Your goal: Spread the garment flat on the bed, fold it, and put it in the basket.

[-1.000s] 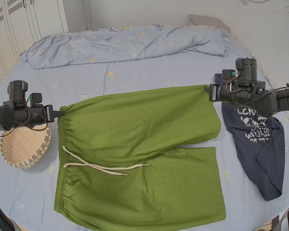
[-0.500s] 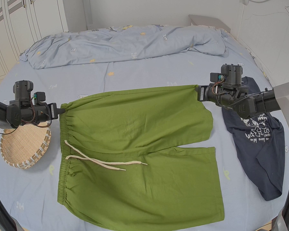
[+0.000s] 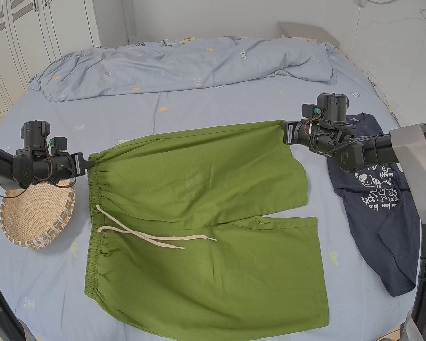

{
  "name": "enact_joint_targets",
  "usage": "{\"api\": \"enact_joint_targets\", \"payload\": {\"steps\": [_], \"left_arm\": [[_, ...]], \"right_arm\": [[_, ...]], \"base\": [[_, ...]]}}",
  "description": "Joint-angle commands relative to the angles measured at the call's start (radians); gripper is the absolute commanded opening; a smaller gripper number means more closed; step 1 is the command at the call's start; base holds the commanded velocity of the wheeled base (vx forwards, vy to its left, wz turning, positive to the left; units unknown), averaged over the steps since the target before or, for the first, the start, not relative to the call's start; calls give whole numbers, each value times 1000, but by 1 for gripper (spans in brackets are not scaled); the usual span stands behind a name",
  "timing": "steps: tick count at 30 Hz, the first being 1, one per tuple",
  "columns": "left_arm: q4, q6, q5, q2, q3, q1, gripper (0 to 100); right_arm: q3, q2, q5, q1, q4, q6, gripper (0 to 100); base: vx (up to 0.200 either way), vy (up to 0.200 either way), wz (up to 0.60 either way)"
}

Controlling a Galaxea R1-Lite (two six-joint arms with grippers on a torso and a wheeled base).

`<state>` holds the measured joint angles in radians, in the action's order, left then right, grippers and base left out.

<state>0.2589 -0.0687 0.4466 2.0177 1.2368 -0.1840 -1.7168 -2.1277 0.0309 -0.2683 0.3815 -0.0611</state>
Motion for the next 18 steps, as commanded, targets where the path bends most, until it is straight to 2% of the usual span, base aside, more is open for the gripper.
{"api": "enact_joint_targets", "payload": {"steps": [1, 17, 18], "left_arm": [[0, -2, -2, 3, 7, -9, 0], [0, 0, -12, 12, 16, -12, 0], [0, -2, -22, 13, 18, -9, 100]], "right_arm": [[-38, -9, -2, 0, -6, 0, 0], [-84, -44, -2, -8, -13, 0, 0], [-84, -46, -2, -8, -13, 1, 100]], "base": [[0, 0, 0], [0, 0, 0], [0, 0, 0]]}}
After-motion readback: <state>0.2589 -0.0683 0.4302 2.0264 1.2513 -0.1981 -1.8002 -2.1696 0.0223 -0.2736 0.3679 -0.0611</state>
